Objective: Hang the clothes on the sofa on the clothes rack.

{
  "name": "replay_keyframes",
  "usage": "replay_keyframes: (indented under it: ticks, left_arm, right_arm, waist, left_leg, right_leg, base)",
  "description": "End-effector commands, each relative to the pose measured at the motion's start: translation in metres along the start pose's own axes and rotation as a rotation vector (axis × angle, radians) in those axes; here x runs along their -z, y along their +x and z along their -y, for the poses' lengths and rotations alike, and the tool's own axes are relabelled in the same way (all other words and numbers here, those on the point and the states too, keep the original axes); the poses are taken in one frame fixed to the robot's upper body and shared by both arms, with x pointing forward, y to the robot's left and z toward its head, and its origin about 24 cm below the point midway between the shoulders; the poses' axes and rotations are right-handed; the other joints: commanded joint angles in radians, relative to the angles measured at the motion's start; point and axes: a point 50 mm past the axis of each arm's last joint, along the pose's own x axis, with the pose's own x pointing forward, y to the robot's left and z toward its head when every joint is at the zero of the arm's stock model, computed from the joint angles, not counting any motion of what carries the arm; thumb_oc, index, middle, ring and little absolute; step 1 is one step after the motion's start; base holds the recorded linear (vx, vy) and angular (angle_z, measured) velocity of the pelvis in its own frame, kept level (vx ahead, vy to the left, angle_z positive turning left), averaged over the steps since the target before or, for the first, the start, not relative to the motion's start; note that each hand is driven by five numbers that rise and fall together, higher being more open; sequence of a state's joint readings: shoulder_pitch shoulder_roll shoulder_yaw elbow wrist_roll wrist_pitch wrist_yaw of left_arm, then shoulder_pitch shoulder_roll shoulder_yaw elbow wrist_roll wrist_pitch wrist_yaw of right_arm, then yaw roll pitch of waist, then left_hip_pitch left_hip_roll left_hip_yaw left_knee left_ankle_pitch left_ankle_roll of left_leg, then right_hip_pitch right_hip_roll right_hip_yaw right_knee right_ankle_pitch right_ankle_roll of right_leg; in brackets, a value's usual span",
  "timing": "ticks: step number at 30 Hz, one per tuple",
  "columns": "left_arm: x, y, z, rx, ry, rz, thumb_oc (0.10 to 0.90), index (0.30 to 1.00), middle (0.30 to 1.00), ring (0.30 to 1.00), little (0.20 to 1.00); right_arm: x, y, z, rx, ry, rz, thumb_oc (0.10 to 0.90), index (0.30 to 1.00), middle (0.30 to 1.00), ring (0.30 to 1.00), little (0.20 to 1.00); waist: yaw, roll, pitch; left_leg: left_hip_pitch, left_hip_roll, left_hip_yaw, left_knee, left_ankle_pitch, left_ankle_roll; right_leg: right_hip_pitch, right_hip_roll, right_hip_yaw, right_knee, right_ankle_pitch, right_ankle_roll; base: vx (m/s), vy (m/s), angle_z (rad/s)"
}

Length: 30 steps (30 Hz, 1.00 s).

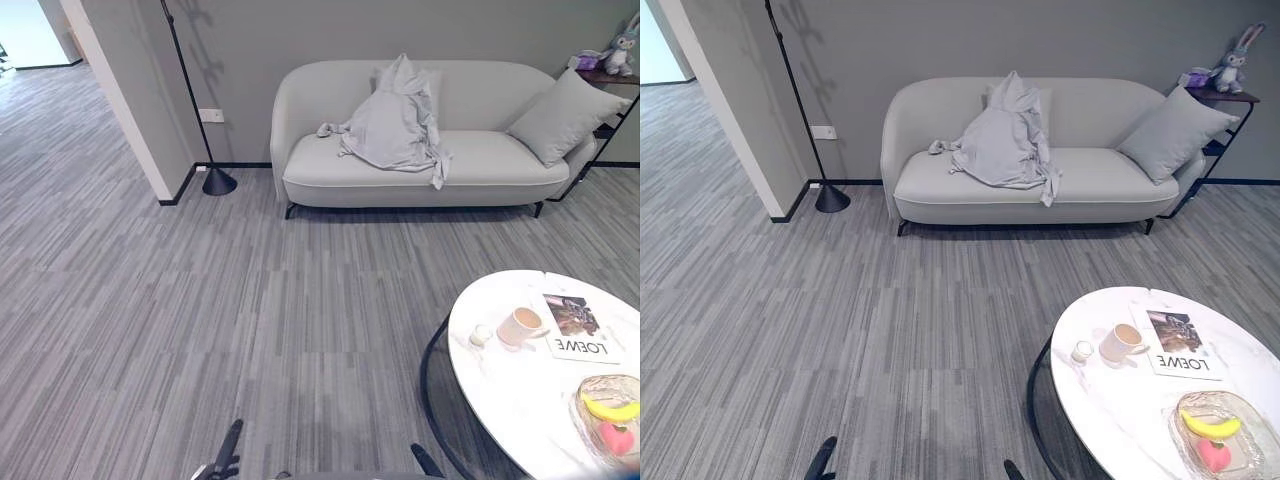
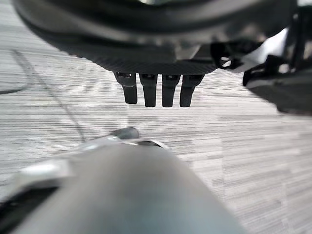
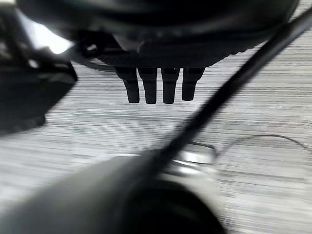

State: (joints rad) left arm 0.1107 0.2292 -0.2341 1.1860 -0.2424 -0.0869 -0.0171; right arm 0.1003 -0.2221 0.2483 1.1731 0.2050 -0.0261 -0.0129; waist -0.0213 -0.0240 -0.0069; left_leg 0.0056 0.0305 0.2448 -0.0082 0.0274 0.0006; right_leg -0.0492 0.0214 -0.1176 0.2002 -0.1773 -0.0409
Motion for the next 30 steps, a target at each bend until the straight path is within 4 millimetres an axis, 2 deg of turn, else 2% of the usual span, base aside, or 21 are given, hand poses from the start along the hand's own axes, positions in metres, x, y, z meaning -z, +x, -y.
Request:
replay_keyframes:
  ticks: [1,4,7,11,12,13,14,15,16,17,18,19,21,22,23,24,25,27,28,29,30]
  left_arm:
    - [-0.067,0.007,0.011,0.040,-0.045,0.225,0.800,0.900,0.900,0.900,0.900]
    - [-0.083,0.007,0.013,0.050,-0.016,0.284,0.800,0.900,0.900,0.900,0.900]
    - [-0.087,0.006,0.010,0.045,-0.049,0.294,0.800,0.900,0.900,0.900,0.900]
    - [-0.089,0.007,0.009,0.040,-0.064,0.289,0.800,0.900,0.900,0.900,0.900]
    - [-0.089,0.008,0.011,0.063,-0.097,0.276,0.800,0.900,0.900,0.900,0.900]
    - [-0.091,0.008,0.012,0.080,-0.115,0.282,0.800,0.900,0.900,0.900,0.900]
    - [-0.092,0.008,0.013,0.087,-0.122,0.283,0.800,0.900,0.900,0.900,0.900]
    - [-0.093,0.007,0.012,0.090,-0.140,0.295,0.800,0.900,0.900,0.900,0.900]
    - [-0.095,0.007,0.013,0.090,-0.139,0.298,0.800,0.900,0.900,0.900,0.900]
    - [-0.097,0.007,0.013,0.090,-0.145,0.303,0.800,0.900,0.900,0.900,0.900]
    - [-0.098,0.007,0.013,0.084,-0.145,0.307,0.800,0.900,0.900,0.900,0.900]
    - [-0.098,0.007,0.013,0.082,-0.156,0.312,0.800,0.900,0.900,0.900,0.900]
    - [-0.099,0.006,0.013,0.083,-0.180,0.316,0.800,0.900,0.900,0.900,0.900]
    - [-0.097,0.006,0.013,0.087,-0.206,0.317,0.800,0.900,0.900,0.900,0.900]
    - [-0.093,0.005,0.013,0.090,-0.215,0.315,0.800,0.900,0.900,0.900,0.900]
    - [-0.092,0.005,0.011,0.085,-0.215,0.313,0.800,0.900,0.900,0.900,0.900]
    - [-0.090,0.005,0.010,0.076,-0.212,0.305,0.800,0.900,0.900,0.900,0.900]
    - [-0.088,0.006,0.008,0.066,-0.204,0.291,0.800,0.900,0.900,0.900,0.900]
    - [-0.071,0.007,0.003,0.047,-0.230,0.239,0.800,0.900,0.900,0.900,0.900]
    - [-0.061,0.006,0.002,0.044,-0.236,0.217,0.800,0.900,0.900,0.900,0.900]
    - [-0.061,0.006,0.002,0.044,-0.236,0.217,0.800,0.900,0.900,0.900,0.900]
  right_arm:
    - [-0.045,0.003,0.002,-0.005,-0.013,0.163,0.800,0.900,0.900,0.900,0.900]
    - [-0.060,0.002,0.004,-0.004,-0.041,0.219,0.800,0.900,0.900,0.900,0.900]
    - [-0.069,0.001,0.006,-0.003,-0.072,0.254,0.800,0.900,0.900,0.900,0.900]
    - [-0.071,0.002,0.008,0.008,-0.064,0.249,0.800,0.900,0.900,0.900,0.900]
    - [-0.071,0.002,0.009,0.007,-0.060,0.243,0.800,0.900,0.900,0.900,0.900]
    - [-0.073,0.002,0.009,-0.005,-0.060,0.248,0.800,0.900,0.900,0.900,0.900]
    - [-0.073,0.002,0.009,-0.010,-0.064,0.246,0.800,0.900,0.900,0.900,0.900]
    - [-0.080,0.000,0.007,-0.027,-0.082,0.278,0.800,0.900,0.900,0.900,0.900]
    - [-0.083,-0.001,0.007,-0.028,-0.086,0.293,0.800,0.900,0.900,0.900,0.900]
    - [-0.085,-0.001,0.008,-0.027,-0.089,0.302,0.800,0.900,0.900,0.900,0.900]
    - [-0.087,-0.001,0.009,-0.025,-0.100,0.305,0.800,0.900,0.900,0.900,0.900]
    - [-0.086,-0.001,0.010,-0.022,-0.106,0.299,0.800,0.900,0.900,0.900,0.900]
    - [-0.085,-0.001,0.010,-0.022,-0.107,0.295,0.800,0.900,0.900,0.900,0.900]
    - [-0.084,-0.001,0.010,-0.022,-0.098,0.296,0.800,0.900,0.900,0.900,0.900]
    - [-0.081,-0.002,0.013,-0.010,-0.084,0.292,0.800,0.900,0.900,0.900,0.900]
    - [-0.079,-0.001,0.015,-0.004,-0.079,0.286,0.800,0.900,0.900,0.900,0.900]
    - [-0.080,-0.001,0.017,0.005,-0.068,0.287,0.800,0.900,0.900,0.900,0.900]
    - [-0.078,0.000,0.017,0.009,-0.058,0.279,0.800,0.900,0.900,0.900,0.900]
    - [-0.072,0.000,0.013,-0.015,-0.051,0.259,0.800,0.900,0.900,0.900,0.900]
    - [-0.064,0.000,0.012,-0.020,-0.064,0.239,0.800,0.900,0.900,0.900,0.900]
    - [-0.064,0.000,0.012,-0.020,-0.064,0.239,0.800,0.900,0.900,0.900,0.900]
  waist:
    - [-0.004,-0.026,0.049]
    - [-0.001,-0.030,0.058]
    - [0.001,-0.027,0.061]
    - [-0.001,-0.025,0.078]
    - [-0.001,-0.032,0.099]
    - [-0.002,-0.041,0.120]
    - [0.000,-0.042,0.129]
    - [0.007,-0.050,0.151]
    - [0.016,-0.056,0.169]
    - [0.020,-0.061,0.181]
    - [0.027,-0.070,0.192]
    - [0.038,-0.068,0.192]
    - [0.047,-0.070,0.185]
    - [0.055,-0.071,0.177]
    - [0.061,-0.059,0.165]
    - [0.070,-0.052,0.165]
    - [0.077,-0.053,0.163]
    - [0.080,-0.051,0.156]
    - [0.084,-0.051,0.120]
    - [0.100,-0.070,0.084]
    - [0.101,-0.068,0.082]
  left_leg:
    - [0.123,0.006,-0.044,-0.079,-0.051,-0.045]
    - [0.102,0.006,-0.057,-0.079,-0.045,-0.046]
    - [0.103,0.008,-0.057,-0.079,-0.048,-0.046]
    - [0.118,0.011,-0.054,-0.079,-0.045,-0.051]
    - [0.099,0.015,-0.050,-0.025,-0.051,-0.057]
    - [0.045,0.025,-0.047,0.101,-0.055,-0.072]
    - [0.021,0.031,-0.048,0.156,-0.043,-0.077]
    - [-0.059,0.052,-0.064,0.338,0.002,-0.084]
    - [-0.124,0.057,-0.086,0.450,0.042,-0.089]
    - [-0.182,0.054,-0.103,0.537,0.075,-0.094]
    - [-0.233,0.041,-0.107,0.576,0.069,-0.088]
    - [-0.277,0.020,-0.118,0.565,0.043,-0.076]
    - [-0.308,0.003,-0.119,0.514,0.034,-0.069]
    - [-0.308,0.010,-0.107,0.420,0.022,-0.062]
    - [-0.313,0.050,-0.089,0.219,0.056,-0.066]
    - [-0.311,0.069,-0.094,0.082,0.120,-0.077]
    - [-0.330,0.085,-0.098,-0.030,0.149,-0.086]
    - [-0.361,0.100,-0.094,-0.079,0.155,-0.094]
    - [-0.342,0.104,-0.038,-0.079,0.186,-0.094]
    - [-0.312,0.053,-0.030,-0.079,0.216,-0.074]
    - [-0.314,0.055,-0.029,-0.079,0.216,-0.074]
  right_leg:
    - [0.157,-0.093,-0.068,-0.287,0.199,0.128]
    - [0.140,-0.090,-0.068,-0.287,0.206,0.128]
    - [0.140,-0.084,-0.067,-0.287,0.200,0.124]
    - [0.146,-0.079,-0.062,-0.287,0.192,0.116]
    - [0.150,-0.078,-0.054,-0.287,0.188,0.105]
    - [0.153,-0.076,-0.047,-0.283,0.184,0.088]
    - [0.155,-0.074,-0.047,-0.276,0.177,0.079]
    - [0.165,-0.067,-0.039,-0.266,0.163,0.060]
    - [0.171,-0.064,-0.036,-0.258,0.152,0.048]
    - [0.171,-0.063,-0.035,-0.252,0.144,0.043]
    - [0.176,-0.068,-0.029,-0.249,0.130,0.042]
    - [0.189,-0.065,-0.021,-0.253,0.119,0.045]
    - [0.201,-0.068,-0.017,-0.260,0.113,0.048]
    - [0.219,-0.072,-0.014,-0.270,0.103,0.059]
    - [0.253,-0.069,-0.022,-0.281,0.083,0.072]
    - [0.278,-0.069,-0.025,-0.283,0.068,0.077]
    - [0.302,-0.070,-0.030,-0.286,0.052,0.083]
    - [0.318,-0.069,-0.028,-0.287,0.047,0.089]
    - [0.361,-0.091,0.015,-0.272,0.055,0.125]
    - [0.359,-0.152,0.027,-0.215,0.132,0.159]
    - [0.357,-0.151,0.029,-0.215,0.133,0.158]
  base:
    - [0.04,-0.046,-0.02]
    - [0.00,-0.057,0.04]
    - [0.07,-0.065,0.06]
    - [0.07,-0.059,-0.01]
    - [0.12,-0.174,-0.08]
    - [0.12,-0.183,-0.16]
    - [0.18,-0.231,-0.14]
    - [0.15,-0.209,-0.06]
    - [0.16,-0.230,0.02]
    - [0.13,-0.160,0.00]
    - [0.21,-0.093,-0.08]
    - [0.18,-0.037,-0.11]
    - [0.24,0.030,-0.33]
    - [0.58,0.131,-0.47]
    - [0.66,0.162,-0.42]
    - [0.71,0.170,-0.29]
    - [0.38,0.085,-0.31]
    - [0.61,0.168,-0.44]
    - [1.36,0.481,-0.49]
    - [1.19,0.450,-0.57]
    - [0.77,0.317,-0.87]
